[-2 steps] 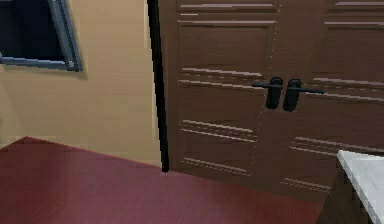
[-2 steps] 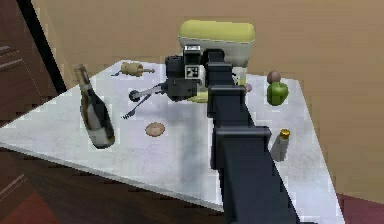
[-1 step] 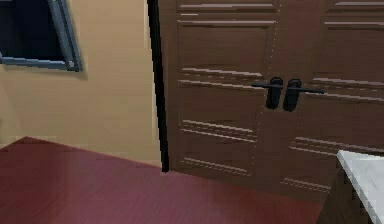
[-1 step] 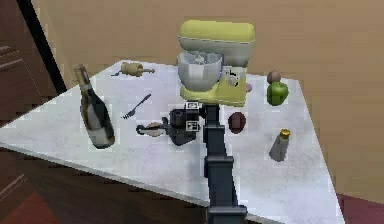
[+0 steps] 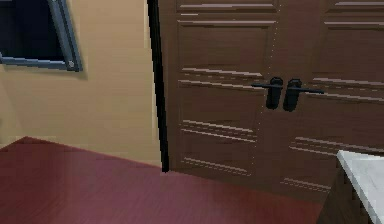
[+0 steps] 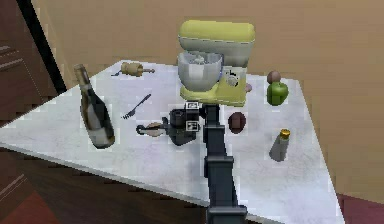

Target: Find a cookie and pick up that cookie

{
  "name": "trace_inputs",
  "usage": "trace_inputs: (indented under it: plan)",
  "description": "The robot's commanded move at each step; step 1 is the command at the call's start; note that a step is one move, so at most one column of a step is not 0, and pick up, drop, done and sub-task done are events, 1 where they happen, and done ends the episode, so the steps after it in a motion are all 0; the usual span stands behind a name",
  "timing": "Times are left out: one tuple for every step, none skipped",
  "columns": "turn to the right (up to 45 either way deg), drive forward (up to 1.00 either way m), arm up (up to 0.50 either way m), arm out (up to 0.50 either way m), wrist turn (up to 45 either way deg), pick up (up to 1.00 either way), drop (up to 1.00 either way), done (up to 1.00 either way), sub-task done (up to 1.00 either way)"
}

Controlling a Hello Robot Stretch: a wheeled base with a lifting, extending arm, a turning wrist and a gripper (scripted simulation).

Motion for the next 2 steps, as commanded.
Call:
trace_inputs:
  plan:
    - [0.0,0.00,0.10,0.00,0.0,0.00,0.00,0.00,0.00]
    - [0.0,0.00,0.00,0.00,0.0,0.00,0.00,1.00,0.00]
